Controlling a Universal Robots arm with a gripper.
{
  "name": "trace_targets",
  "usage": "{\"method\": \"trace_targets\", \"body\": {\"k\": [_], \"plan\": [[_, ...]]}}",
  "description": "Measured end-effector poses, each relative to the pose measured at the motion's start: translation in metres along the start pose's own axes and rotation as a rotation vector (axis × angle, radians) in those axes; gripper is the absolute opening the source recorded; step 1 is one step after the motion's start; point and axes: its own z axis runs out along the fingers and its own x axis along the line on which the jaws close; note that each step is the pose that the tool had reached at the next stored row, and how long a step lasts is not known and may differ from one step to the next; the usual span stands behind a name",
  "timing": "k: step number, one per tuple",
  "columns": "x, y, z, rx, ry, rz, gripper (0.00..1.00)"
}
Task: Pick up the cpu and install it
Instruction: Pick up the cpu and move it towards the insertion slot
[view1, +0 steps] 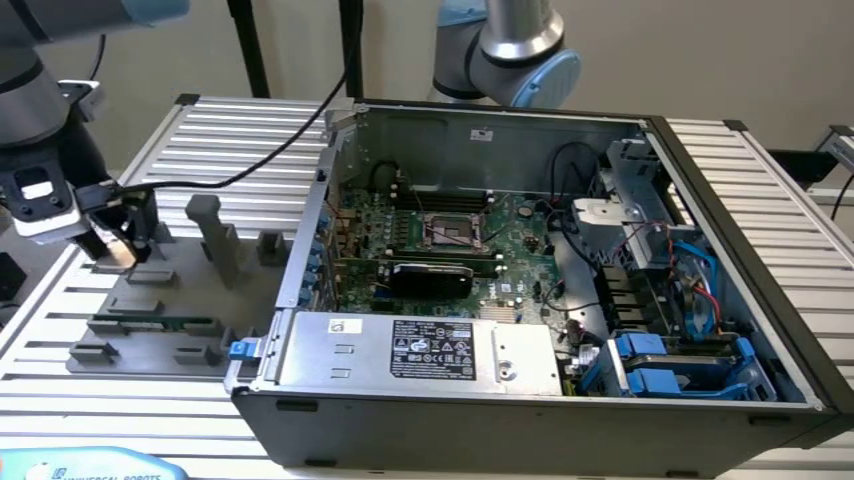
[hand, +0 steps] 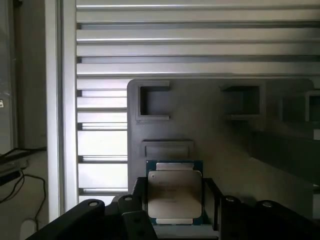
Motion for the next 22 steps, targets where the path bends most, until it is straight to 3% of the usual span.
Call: {"method": "trace_targets", "body": {"k": [12,22], "plan": [[-0.013,0.0023,-0.0546,0.0000,0.0002,-0.003,0.55],[-0.038,0.0045,-0.0996,-0.0027,0.0018,-0.014,0.55]]}}
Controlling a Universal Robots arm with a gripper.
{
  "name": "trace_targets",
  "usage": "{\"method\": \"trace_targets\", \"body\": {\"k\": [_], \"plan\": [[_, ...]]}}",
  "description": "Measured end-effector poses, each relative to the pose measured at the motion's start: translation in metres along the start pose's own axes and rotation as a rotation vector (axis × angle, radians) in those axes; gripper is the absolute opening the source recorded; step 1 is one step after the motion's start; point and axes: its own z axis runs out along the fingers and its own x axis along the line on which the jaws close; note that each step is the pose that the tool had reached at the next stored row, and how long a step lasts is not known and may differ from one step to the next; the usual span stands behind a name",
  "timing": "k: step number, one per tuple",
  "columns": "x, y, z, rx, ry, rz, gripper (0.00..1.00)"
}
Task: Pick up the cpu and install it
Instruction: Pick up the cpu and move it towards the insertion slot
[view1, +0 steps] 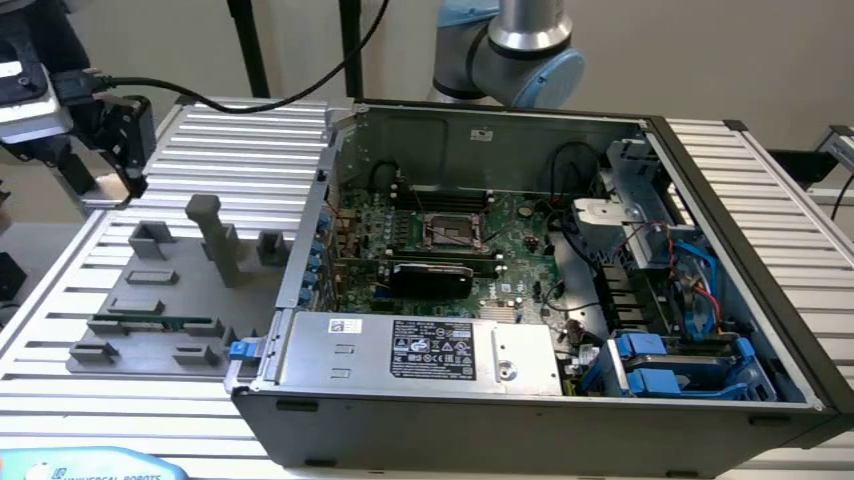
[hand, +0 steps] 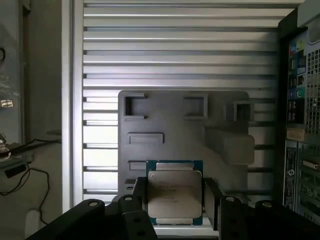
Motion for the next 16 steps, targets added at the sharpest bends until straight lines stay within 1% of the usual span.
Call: {"method": "trace_targets", "body": {"k": [3,5,8,11,16], "plan": [[-0.012,0.0007,-0.0138,-0.0010,0.0025,-0.002,0.55],[-0.021,0.0010,-0.0226,-0.0009,0.0055,-0.003,0.55],[-0.035,0.0016,-0.0331,-0.0009,0.0093,-0.003,0.55],[-0.049,0.0019,-0.0400,-0.0009,0.0123,-0.003,0.55],[-0.071,0.0023,-0.0463,-0.0009,0.0151,-0.003,0.55]]}}
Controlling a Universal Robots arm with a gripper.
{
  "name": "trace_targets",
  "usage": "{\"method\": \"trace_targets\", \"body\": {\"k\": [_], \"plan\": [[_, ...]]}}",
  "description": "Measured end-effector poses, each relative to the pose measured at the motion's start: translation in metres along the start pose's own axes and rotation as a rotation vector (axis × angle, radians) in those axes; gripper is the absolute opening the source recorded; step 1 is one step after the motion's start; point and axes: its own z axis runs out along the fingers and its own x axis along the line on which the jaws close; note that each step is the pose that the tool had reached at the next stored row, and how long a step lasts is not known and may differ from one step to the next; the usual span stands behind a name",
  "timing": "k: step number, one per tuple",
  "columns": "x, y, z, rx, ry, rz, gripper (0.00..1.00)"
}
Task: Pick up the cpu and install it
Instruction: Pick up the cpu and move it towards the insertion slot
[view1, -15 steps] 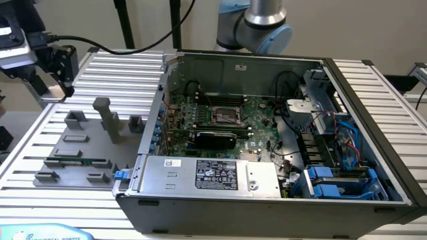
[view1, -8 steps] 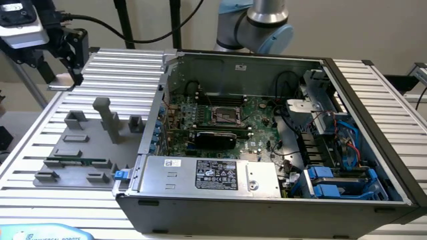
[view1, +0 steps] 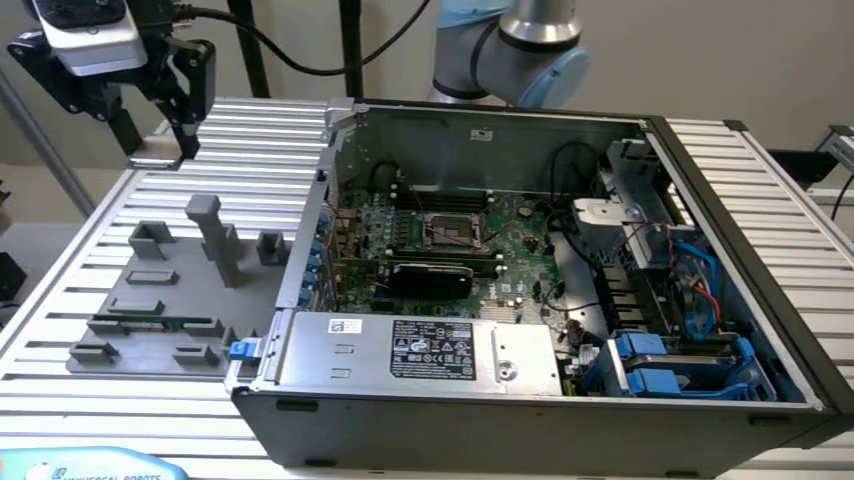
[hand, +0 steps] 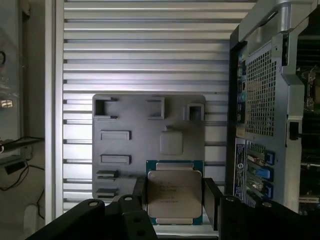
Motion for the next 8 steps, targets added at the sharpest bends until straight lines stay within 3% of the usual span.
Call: {"method": "trace_targets", "body": {"k": [8], "plan": [[-0.036,0.0004,-0.0080,-0.0001,0.0034,0.000,0.55]]}}
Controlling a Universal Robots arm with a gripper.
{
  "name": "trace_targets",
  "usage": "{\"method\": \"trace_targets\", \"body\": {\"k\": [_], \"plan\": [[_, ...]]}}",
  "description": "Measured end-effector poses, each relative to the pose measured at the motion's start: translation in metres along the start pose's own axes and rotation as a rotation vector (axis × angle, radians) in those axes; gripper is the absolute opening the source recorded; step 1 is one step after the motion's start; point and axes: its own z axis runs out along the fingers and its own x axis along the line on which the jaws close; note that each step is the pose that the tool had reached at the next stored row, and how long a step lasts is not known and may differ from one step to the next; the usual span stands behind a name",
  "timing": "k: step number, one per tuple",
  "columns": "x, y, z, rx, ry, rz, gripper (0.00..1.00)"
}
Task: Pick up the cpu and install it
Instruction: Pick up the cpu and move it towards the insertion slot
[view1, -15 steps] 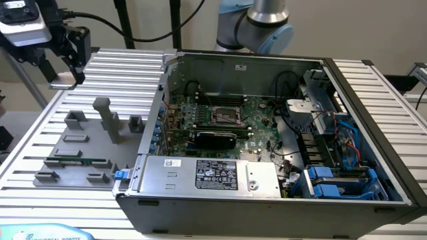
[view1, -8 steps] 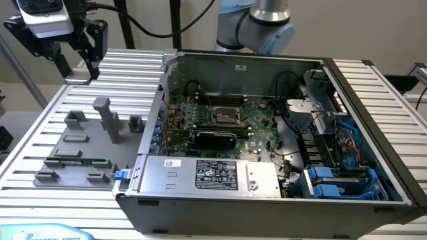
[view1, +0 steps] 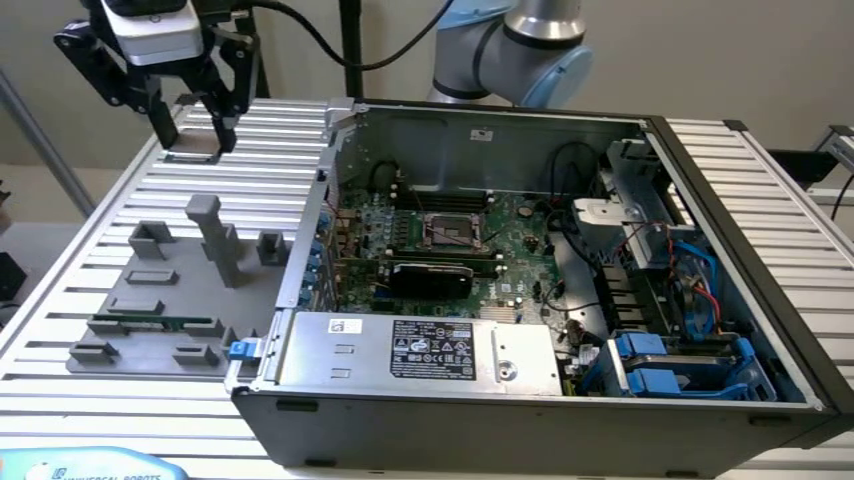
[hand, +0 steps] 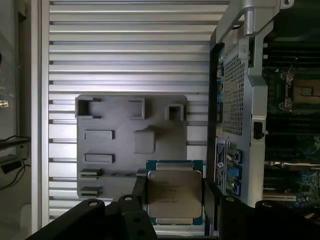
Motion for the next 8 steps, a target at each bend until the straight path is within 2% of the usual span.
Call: {"method": "trace_targets", "body": {"k": [8], "plan": [[-0.036,0.0003,-0.0054,-0.0006,0.0024,0.000,0.55]]}}
